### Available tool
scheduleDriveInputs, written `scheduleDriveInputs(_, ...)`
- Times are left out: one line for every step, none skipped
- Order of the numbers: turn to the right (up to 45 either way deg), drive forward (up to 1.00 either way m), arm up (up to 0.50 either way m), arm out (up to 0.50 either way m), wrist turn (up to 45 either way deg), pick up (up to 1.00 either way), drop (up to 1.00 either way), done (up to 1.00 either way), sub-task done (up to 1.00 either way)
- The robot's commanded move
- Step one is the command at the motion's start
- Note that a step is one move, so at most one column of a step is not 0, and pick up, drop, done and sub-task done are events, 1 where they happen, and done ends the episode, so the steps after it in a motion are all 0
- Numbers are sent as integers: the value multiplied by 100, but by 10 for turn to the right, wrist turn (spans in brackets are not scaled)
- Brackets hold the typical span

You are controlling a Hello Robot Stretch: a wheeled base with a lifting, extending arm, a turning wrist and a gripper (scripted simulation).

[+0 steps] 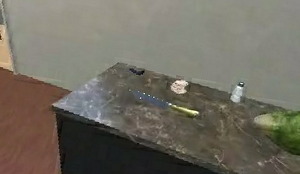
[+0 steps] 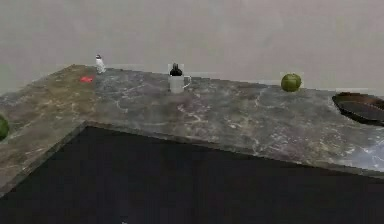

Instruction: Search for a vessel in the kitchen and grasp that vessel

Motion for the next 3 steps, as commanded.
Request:
scheduleDriveInputs(450,0,0,0,0,0,0,0,0)
scheduleDriveInputs(450,0,0,0,0,0,0,0,0)
scheduleDriveInputs(390,0,0,0,0,0,0,0,0)
